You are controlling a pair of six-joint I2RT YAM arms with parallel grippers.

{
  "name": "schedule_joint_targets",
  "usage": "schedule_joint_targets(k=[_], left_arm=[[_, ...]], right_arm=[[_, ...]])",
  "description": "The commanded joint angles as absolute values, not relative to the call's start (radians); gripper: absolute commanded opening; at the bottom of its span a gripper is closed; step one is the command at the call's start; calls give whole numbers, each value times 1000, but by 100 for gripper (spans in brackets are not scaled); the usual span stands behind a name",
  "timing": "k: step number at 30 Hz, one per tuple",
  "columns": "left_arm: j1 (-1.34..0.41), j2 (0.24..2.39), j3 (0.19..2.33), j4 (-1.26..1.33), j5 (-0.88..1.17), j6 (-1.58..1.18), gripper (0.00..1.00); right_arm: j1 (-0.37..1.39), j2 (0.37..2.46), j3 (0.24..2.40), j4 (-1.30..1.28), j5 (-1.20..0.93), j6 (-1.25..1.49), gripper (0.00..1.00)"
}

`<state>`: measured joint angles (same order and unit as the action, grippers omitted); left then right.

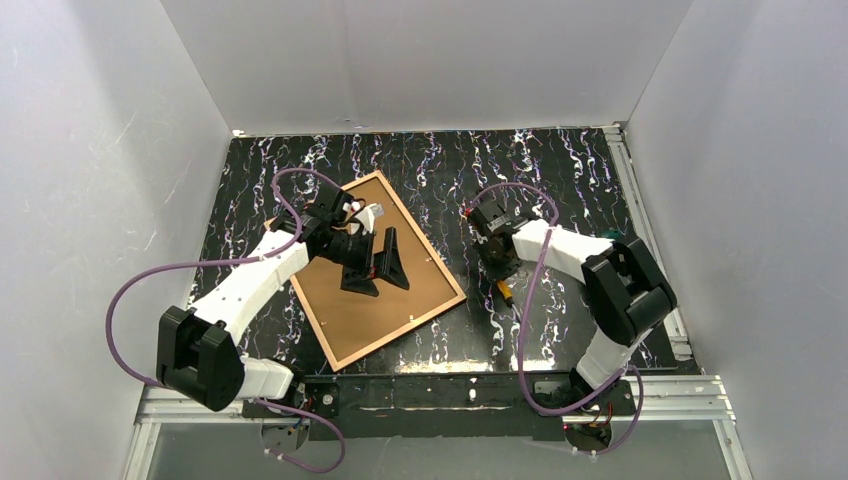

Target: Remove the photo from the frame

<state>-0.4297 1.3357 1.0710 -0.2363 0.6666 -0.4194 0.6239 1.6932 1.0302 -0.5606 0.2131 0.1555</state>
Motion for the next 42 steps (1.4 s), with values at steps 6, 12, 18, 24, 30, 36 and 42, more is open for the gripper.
schedule_joint_targets(k=[6,12,18,24,30,36,42], left_arm=[[-461,1342,1044,-275,738,-410,98],[-511,1329,1028,-219,791,-410,98],[-565,1288,1000,-151,834,-400,94],[-602,1286,990,-139,818,-382,84],[-629,1251,988,-172,744,-323,72],[-638,1204,978,-185,673,-270,52],[-642,1159,960,-157,664,-241,7]], right_arm=[[634,1486,1033,-525,306,556,1],[636,1102,568,324,-28,974,1],[728,1169,491,700,-59,1028,1],[816,1276,489,913,-51,1119,1],[834,1332,504,997,-87,1232,1],[848,1298,490,999,-102,1288,1],[867,1228,473,899,-137,1251,1]])
